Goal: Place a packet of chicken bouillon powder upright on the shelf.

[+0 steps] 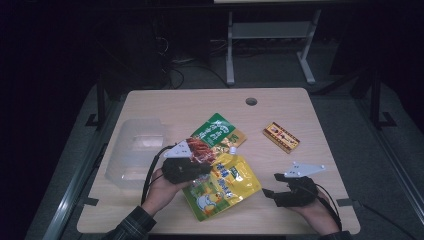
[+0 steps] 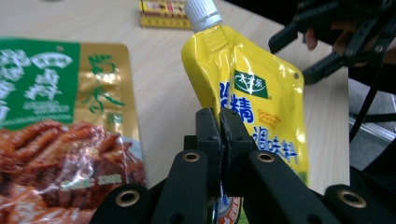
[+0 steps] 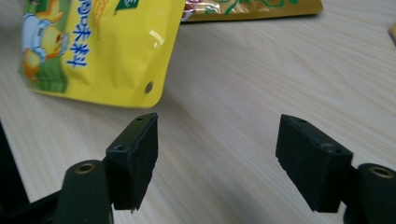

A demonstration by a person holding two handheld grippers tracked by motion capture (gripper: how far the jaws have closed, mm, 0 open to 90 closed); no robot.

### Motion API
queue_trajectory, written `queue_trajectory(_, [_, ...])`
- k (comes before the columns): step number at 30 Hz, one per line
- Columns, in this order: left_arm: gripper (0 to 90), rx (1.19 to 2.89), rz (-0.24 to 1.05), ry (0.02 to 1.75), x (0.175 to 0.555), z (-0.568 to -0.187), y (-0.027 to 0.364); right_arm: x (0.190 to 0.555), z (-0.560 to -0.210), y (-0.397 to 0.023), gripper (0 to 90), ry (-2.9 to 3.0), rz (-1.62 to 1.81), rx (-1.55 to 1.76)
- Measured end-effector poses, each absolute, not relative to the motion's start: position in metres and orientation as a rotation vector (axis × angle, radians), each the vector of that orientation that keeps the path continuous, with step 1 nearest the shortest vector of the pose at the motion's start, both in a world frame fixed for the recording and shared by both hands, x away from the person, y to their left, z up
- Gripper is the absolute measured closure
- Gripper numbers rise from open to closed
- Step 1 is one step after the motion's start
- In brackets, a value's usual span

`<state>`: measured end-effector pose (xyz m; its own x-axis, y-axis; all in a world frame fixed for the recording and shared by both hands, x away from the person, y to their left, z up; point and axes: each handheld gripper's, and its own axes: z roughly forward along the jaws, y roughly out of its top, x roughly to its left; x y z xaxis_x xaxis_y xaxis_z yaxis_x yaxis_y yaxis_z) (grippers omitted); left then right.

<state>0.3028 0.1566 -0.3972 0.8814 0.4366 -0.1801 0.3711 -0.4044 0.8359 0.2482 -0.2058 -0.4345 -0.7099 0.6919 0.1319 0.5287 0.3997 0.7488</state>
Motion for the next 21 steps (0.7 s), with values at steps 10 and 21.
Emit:
queue_trajectory(10, [88.3,1.957,0.108,0.551,0.297,-0.378,0.163,0.249,-0.438,-0.192,23.1,2.532,1.322,1.029])
queue_trajectory(21, [88.2,1.937,0.122,0.535,0.293,-0.372,0.162,0.267,-0.435,-0.158,36.1,2.532,1.637,0.925])
